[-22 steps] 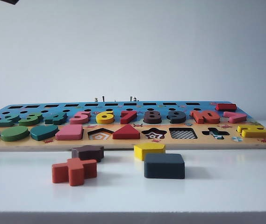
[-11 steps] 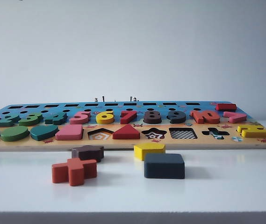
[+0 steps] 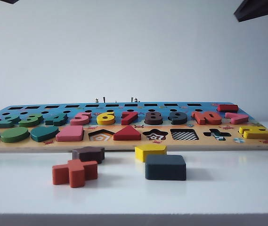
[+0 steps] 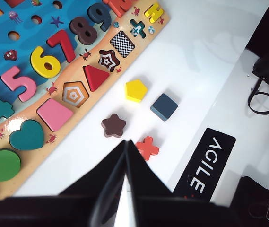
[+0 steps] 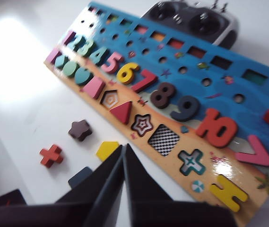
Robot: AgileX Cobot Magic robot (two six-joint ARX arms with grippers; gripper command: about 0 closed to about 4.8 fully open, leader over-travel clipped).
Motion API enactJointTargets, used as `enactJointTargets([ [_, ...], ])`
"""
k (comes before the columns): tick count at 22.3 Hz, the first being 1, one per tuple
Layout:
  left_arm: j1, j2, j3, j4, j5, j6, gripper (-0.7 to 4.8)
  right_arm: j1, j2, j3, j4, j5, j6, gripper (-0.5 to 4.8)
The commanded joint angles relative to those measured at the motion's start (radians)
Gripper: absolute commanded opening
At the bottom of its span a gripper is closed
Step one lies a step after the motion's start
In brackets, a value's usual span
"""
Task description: Insert the cube into the slot.
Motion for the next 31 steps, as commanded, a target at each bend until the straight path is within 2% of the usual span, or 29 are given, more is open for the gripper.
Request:
enactJointTargets([
  [1,0.0,0.004,0.006,0.009,0.01,0.007,0.2,0.085,0.07,0.037,-0.041,0.002,-0.105,0.36],
  [3,0.0,0.004,0.006,0.011,0.01,0.006,0.2,0.138,0.116,0.058,-0.066,0.004,-0.135,0.64],
  [6,0.0,0.003,0.006,0.012,0.01,0.006,0.2,0.208,0.185,0.089,-0.114,0.007,-0.181,1.76],
  [7,0.0,0.003,0.006,0.013,0.01,0.007,0.2,0.234,0.215,0.103,-0.141,0.023,-0.204,2.37],
  [10,0.001,0.003,0.006,0.014,0.008,0.007,0.2,0.27,0.274,0.116,-0.18,0.048,-0.234,3.07],
  [13,0.0,0.003,0.006,0.014,0.002,0.007,0.2,0.294,0.331,0.116,-0.195,0.109,-0.28,3.06],
  [17,0.0,0.003,0.006,0.014,0.002,0.007,0.2,0.336,0.404,0.116,-0.18,0.119,-0.351,3.06],
  [20,0.0,0.003,0.006,0.014,0.002,0.007,0.2,0.373,0.46,0.116,-0.146,0.187,-0.361,3.06],
  [31,0.0,0.001,0.006,0.014,0.002,0.007,0.2,0.406,0.592,0.116,-0.031,0.176,-0.359,3.04],
])
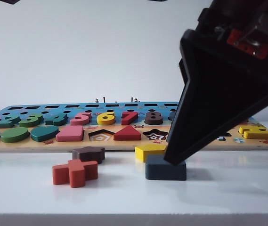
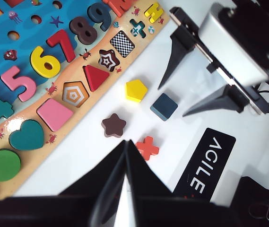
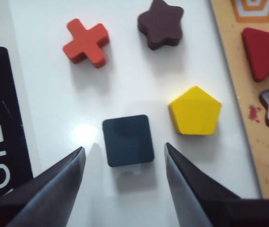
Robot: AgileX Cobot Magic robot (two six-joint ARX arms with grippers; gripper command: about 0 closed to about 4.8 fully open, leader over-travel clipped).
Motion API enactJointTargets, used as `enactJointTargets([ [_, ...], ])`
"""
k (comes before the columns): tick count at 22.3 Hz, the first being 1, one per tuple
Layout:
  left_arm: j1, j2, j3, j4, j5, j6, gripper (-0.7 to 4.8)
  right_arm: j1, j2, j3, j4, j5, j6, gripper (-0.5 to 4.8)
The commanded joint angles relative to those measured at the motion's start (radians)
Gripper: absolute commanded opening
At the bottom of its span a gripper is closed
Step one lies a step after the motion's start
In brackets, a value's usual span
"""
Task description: Insert the cube into the slot.
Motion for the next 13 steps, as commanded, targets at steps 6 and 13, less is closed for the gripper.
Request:
enactJointTargets([
  [6,0.0,-0.001,0.006,0.013,0.003,0.007,0.2,0.014,0.026,0.004,0.047,-0.006,-0.001,3.01],
  [13,0.0,-0.001,0.006,0.013,0.003,0.007,0.2,0.014,0.053,0.005,0.051,-0.005,-0.002,2.82],
])
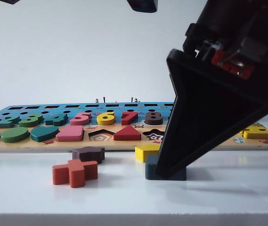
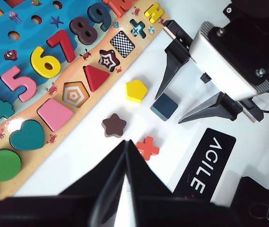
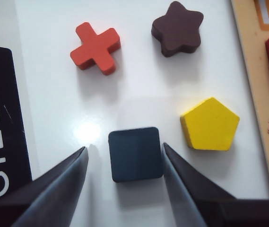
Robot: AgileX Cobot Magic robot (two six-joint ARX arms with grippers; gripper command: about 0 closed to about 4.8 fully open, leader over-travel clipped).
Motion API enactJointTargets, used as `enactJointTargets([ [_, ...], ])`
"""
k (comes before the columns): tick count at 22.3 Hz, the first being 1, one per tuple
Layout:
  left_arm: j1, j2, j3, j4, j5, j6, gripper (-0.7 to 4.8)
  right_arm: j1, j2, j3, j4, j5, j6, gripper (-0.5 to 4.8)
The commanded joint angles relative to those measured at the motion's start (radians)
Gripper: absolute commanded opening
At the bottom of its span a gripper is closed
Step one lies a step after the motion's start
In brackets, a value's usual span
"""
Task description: Insert the cube into the slot.
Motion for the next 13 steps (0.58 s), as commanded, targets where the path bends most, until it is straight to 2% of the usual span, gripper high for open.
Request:
enactJointTargets([
  [1,0.0,-0.001,0.006,0.013,0.003,0.007,0.2,-0.001,0.002,0.005,0.014,0.001,-0.002,2.82],
  [7,0.0,-0.001,0.006,0.013,0.003,0.007,0.2,-0.001,0.002,0.005,0.014,0.011,-0.005,2.67],
  [11,0.0,-0.001,0.006,0.013,0.003,0.007,0.2,-0.001,0.002,0.005,0.014,0.011,-0.005,1.96],
  [13,0.0,-0.001,0.006,0.013,0.003,0.007,0.2,-0.001,0.002,0.005,0.014,0.018,-0.005,1.78],
])
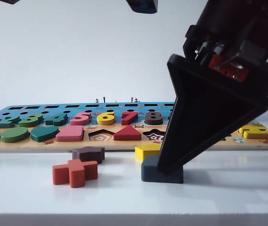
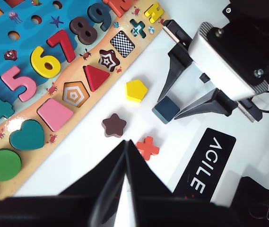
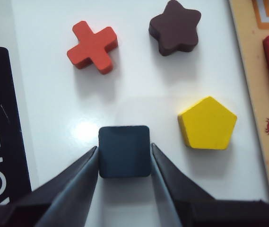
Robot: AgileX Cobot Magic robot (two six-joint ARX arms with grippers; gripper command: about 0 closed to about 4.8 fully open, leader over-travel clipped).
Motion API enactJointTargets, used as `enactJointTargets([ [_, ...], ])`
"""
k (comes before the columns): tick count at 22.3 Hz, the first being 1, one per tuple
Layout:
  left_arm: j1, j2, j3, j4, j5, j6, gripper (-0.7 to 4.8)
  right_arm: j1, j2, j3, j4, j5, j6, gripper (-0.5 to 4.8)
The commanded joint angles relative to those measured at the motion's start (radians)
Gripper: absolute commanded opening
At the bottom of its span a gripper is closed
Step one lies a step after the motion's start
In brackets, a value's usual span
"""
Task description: Insert the cube into the slot.
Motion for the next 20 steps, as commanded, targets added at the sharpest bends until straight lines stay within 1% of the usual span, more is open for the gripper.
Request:
enactJointTargets([
  [1,0.0,-0.001,0.006,0.013,0.003,0.007,0.2,-0.001,0.0,0.005,0.014,0.016,-0.005,1.77],
  [5,0.0,-0.001,0.006,0.013,0.003,0.007,0.2,-0.001,0.0,0.005,0.014,0.029,-0.005,1.73],
  [7,0.0,-0.001,0.006,0.013,0.003,0.007,0.2,-0.001,0.0,0.005,0.014,0.029,-0.005,1.56],
  [8,0.0,0.0,0.006,0.013,0.003,0.007,0.2,-0.001,-0.001,0.005,0.014,0.029,-0.005,1.36],
  [9,0.0,0.0,0.006,0.013,0.003,0.007,0.2,-0.001,-0.002,0.006,0.014,0.029,-0.005,1.26],
  [14,0.0,-0.001,0.006,0.013,0.003,0.007,0.2,-0.001,-0.013,0.015,0.007,0.029,-0.005,1.06],
  [16,0.0,0.0,0.006,0.013,0.003,0.007,0.2,-0.001,-0.021,0.03,-0.014,0.029,-0.024,0.98],
  [18,0.0,0.0,0.006,0.013,0.003,0.007,0.2,-0.001,-0.029,0.051,-0.04,0.053,-0.039,0.98],
  [20,0.0,0.0,0.006,0.013,0.003,0.007,0.2,-0.002,-0.046,0.098,-0.083,0.134,-0.079,0.98],
])
